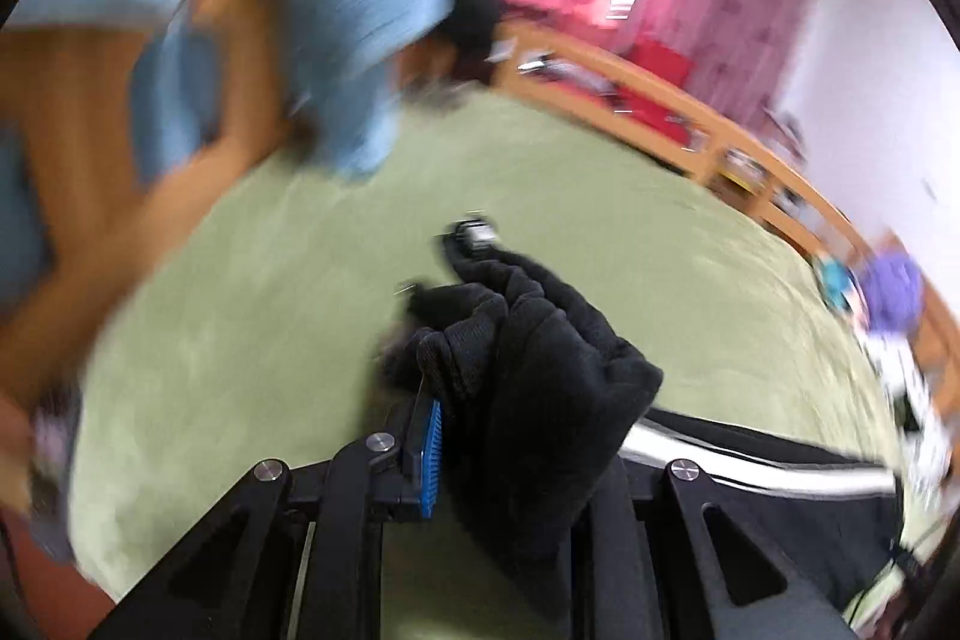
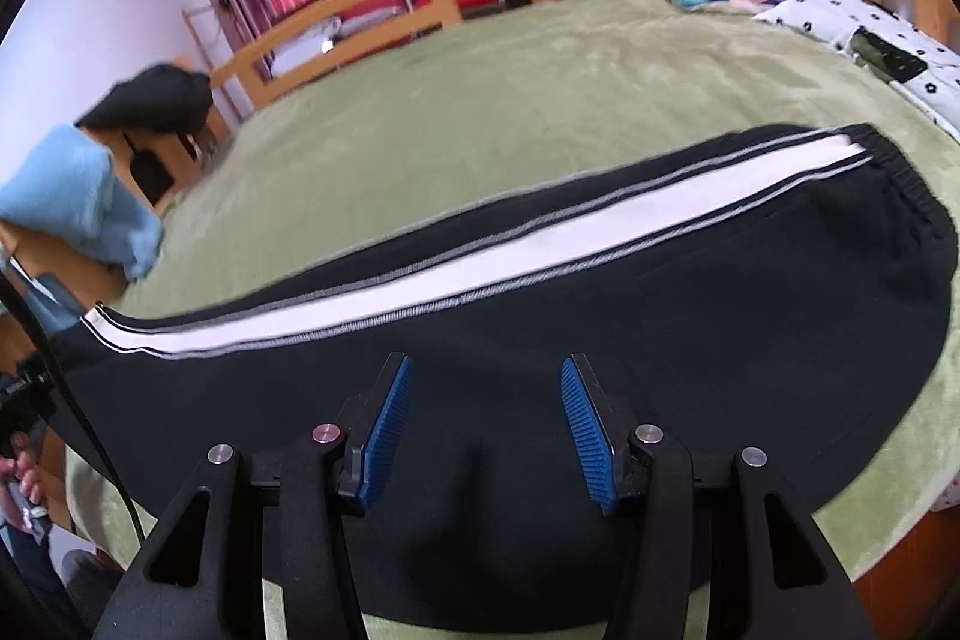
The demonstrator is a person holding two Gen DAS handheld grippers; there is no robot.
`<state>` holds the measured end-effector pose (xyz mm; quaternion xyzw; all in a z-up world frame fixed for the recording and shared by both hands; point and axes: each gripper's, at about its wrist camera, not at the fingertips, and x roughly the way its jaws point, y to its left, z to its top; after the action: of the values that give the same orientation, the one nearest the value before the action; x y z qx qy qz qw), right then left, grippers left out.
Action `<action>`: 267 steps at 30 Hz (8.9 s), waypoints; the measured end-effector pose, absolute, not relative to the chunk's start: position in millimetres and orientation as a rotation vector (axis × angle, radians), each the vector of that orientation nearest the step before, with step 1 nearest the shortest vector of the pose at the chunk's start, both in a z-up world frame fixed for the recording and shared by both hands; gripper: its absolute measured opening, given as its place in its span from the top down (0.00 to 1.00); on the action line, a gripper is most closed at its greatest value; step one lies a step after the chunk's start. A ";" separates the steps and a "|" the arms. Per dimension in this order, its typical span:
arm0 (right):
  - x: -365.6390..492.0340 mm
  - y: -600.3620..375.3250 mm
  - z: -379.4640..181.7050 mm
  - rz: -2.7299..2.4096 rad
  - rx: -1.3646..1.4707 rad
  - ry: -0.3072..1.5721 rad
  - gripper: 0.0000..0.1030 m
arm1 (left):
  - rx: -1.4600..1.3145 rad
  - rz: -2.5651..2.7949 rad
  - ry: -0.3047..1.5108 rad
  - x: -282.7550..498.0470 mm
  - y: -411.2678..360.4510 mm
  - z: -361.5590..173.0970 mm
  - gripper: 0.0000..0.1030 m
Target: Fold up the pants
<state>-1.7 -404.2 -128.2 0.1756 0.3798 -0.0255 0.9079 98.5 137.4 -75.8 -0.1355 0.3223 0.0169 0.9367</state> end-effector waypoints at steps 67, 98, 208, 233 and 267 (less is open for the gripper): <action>101.0 -425.8 -177.8 0.110 0.356 0.992 0.58 | -0.296 -0.316 0.948 111.0 -19.6 -178.9 0.33; 0.8 -386.7 -140.0 0.189 0.092 0.938 0.56 | -0.332 -0.391 0.968 74.3 -10.6 -179.9 0.33; -77.4 -685.4 -196.0 -0.316 0.463 0.909 0.47 | -0.152 -0.720 1.198 81.2 -344.5 -189.6 0.34; 34.2 -729.3 -208.3 -0.073 0.522 1.036 0.15 | -0.306 -0.683 1.253 164.8 -369.6 -232.8 0.47; 115.8 -311.4 -158.1 0.276 0.415 0.984 0.74 | -0.359 -0.401 1.074 196.3 47.1 -147.2 0.77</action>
<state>115.8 -311.4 -158.1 0.1970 0.4673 0.1309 0.8519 196.3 47.1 -147.2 -0.1689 0.5053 -0.1888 0.8249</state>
